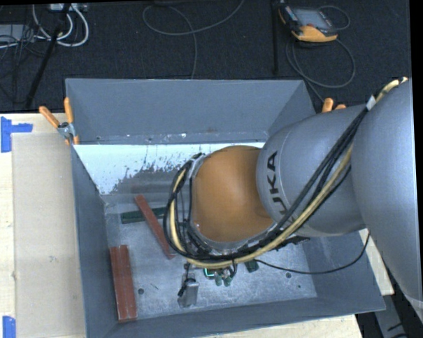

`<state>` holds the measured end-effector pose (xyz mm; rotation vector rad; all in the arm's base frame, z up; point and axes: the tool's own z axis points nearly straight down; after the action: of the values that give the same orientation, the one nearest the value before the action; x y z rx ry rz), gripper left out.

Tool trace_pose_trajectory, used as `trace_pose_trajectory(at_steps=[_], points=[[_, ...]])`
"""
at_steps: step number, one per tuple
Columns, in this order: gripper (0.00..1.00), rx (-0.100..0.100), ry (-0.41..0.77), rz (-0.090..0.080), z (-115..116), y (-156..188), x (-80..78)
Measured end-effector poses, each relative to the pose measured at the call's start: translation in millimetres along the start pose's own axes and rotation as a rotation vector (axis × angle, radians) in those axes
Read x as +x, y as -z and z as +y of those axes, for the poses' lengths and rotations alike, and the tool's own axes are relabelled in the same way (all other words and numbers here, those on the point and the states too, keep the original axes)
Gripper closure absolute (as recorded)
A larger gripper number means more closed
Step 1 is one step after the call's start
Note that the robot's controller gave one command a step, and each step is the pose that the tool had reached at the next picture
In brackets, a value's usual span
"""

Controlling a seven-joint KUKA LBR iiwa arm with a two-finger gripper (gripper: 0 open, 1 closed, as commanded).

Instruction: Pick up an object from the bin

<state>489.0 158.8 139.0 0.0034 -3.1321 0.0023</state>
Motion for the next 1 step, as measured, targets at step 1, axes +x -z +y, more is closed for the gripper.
trace_pose_trajectory(at_steps=[1], points=[[0.0,-0.002,0.112,-0.016,-11.2,-69.5,-111.7]])
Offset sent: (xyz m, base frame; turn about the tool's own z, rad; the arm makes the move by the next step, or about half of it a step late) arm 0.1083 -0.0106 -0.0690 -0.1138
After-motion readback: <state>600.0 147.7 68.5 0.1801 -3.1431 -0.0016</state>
